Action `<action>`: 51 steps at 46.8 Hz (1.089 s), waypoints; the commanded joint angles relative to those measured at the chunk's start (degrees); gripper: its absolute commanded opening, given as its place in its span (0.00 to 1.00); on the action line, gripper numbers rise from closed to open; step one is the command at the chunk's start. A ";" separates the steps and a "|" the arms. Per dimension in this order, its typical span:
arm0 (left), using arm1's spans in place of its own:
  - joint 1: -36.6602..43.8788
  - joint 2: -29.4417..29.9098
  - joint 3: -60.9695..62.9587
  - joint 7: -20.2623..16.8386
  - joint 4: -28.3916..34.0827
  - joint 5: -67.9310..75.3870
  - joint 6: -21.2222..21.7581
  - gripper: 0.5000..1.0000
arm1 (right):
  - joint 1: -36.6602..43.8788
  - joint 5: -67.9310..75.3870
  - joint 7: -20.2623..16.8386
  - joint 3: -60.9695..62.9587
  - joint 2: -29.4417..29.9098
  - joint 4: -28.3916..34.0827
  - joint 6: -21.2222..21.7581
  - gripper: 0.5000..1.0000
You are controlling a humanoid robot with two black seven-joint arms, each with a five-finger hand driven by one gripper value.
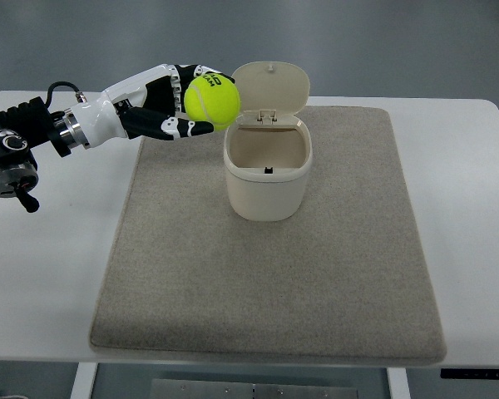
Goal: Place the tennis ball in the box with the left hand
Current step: 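Lift the ball with the left hand and carry it over the cream bin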
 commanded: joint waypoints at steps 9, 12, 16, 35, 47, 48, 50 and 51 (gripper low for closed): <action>-0.24 -4.27 0.22 1.19 2.83 0.03 3.87 0.00 | -0.01 0.00 0.00 0.00 0.00 0.00 0.00 0.80; -0.51 -4.88 0.22 1.28 2.91 0.03 4.22 0.00 | -0.01 0.00 0.00 0.00 0.00 0.00 0.00 0.80; -0.68 -6.99 0.22 1.37 2.92 -0.06 5.36 0.00 | 0.08 0.00 0.00 0.00 0.00 0.00 0.00 0.80; -1.03 -12.62 0.31 2.07 6.17 -0.06 6.42 0.00 | 0.08 0.00 0.00 0.00 0.00 0.00 0.00 0.80; -0.95 -12.62 0.49 2.07 6.17 0.03 6.42 0.03 | -0.01 0.00 0.00 0.00 0.00 0.00 0.00 0.80; -0.86 -12.62 0.49 2.07 6.25 -0.06 6.42 0.07 | 0.08 0.00 0.00 0.00 0.00 0.00 0.00 0.80; -0.86 -12.62 0.49 2.07 6.17 -0.06 6.33 0.17 | 0.08 0.00 0.00 0.00 0.00 0.00 0.00 0.80; -0.86 -12.62 0.49 2.07 6.08 0.03 6.33 0.21 | -0.01 0.00 0.00 0.00 0.00 0.00 0.00 0.80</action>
